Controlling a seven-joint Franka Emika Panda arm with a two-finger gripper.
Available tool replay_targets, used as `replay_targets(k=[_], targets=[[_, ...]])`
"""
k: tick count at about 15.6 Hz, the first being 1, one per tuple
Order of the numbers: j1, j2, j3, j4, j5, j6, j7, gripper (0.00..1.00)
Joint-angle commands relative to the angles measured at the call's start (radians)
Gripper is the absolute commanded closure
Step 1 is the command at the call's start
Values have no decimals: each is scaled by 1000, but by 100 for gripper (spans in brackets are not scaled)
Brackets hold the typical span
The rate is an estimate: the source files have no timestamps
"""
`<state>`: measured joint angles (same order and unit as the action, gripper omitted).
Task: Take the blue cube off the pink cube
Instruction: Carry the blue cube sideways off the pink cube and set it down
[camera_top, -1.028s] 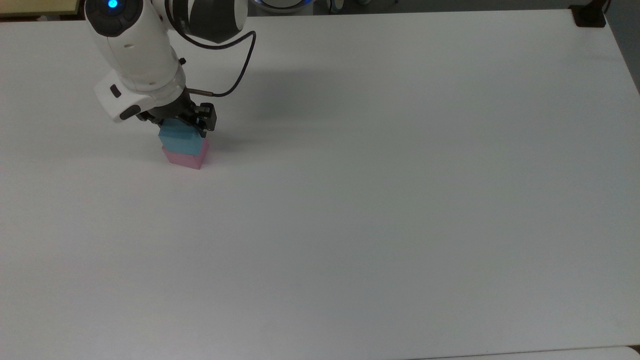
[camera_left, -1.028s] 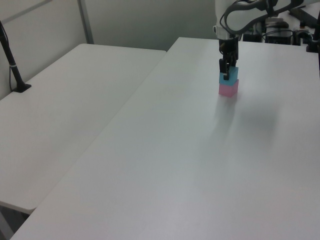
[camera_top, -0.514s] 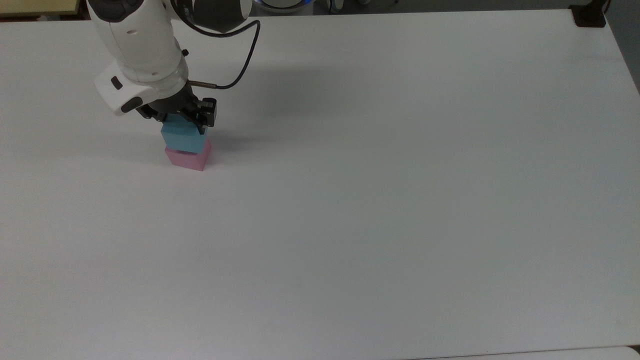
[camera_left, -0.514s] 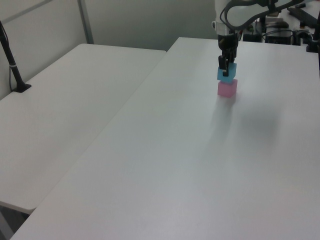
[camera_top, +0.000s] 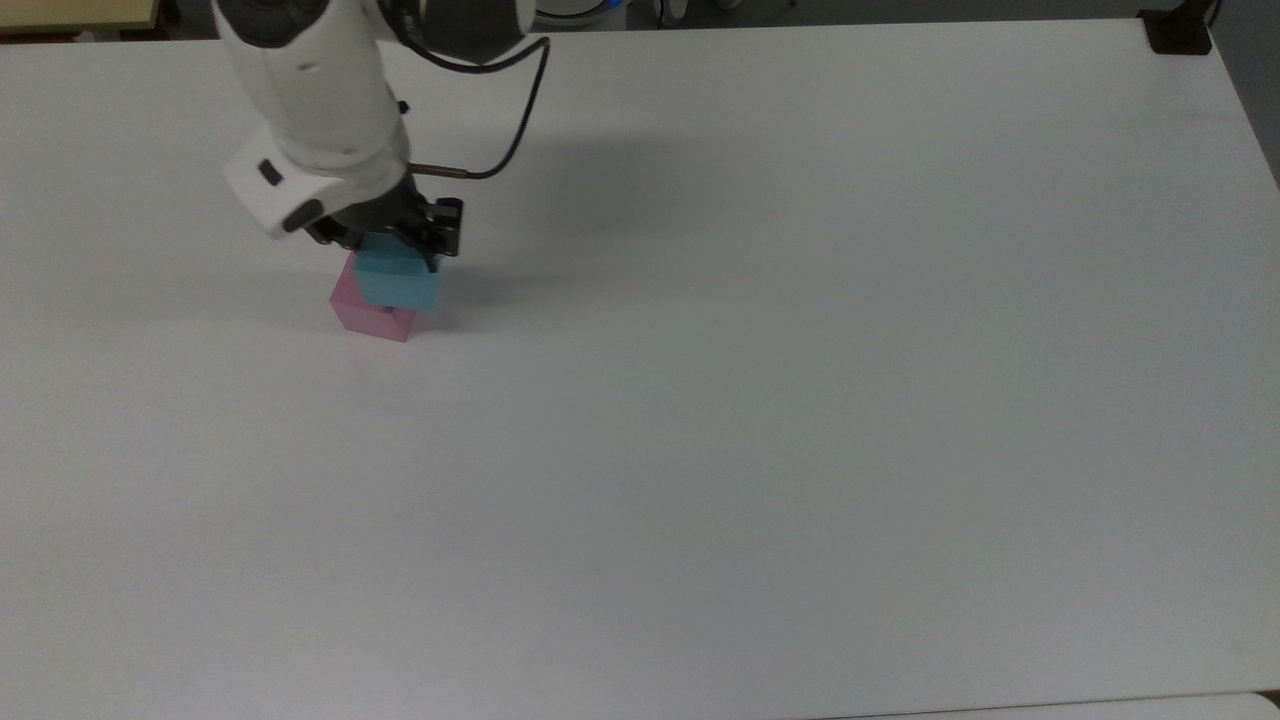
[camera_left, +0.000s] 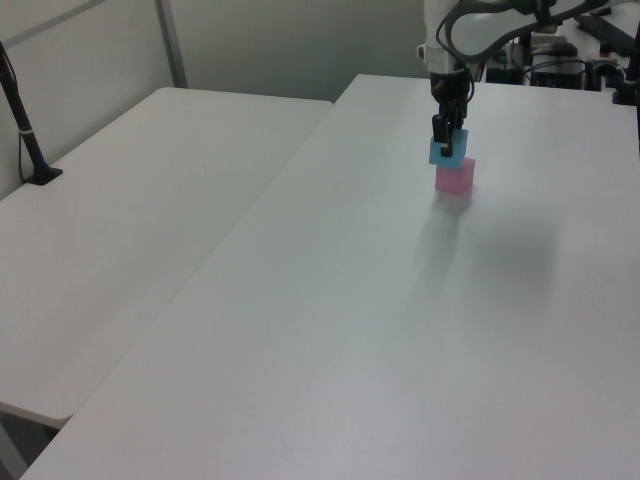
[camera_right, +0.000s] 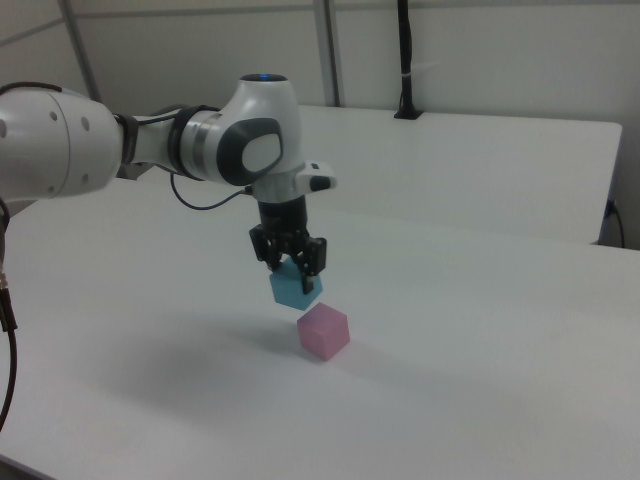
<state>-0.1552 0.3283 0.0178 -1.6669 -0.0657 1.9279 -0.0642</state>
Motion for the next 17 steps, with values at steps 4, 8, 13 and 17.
replay_targets(k=[4, 8, 13, 17], targets=[[161, 57, -7, -17, 6, 57, 182, 69], [198, 95, -7, -19, 10, 105, 201, 46], [198, 55, -7, -8, 9, 74, 219, 0], [204, -64, -10, -5, 1, -42, 219, 0]])
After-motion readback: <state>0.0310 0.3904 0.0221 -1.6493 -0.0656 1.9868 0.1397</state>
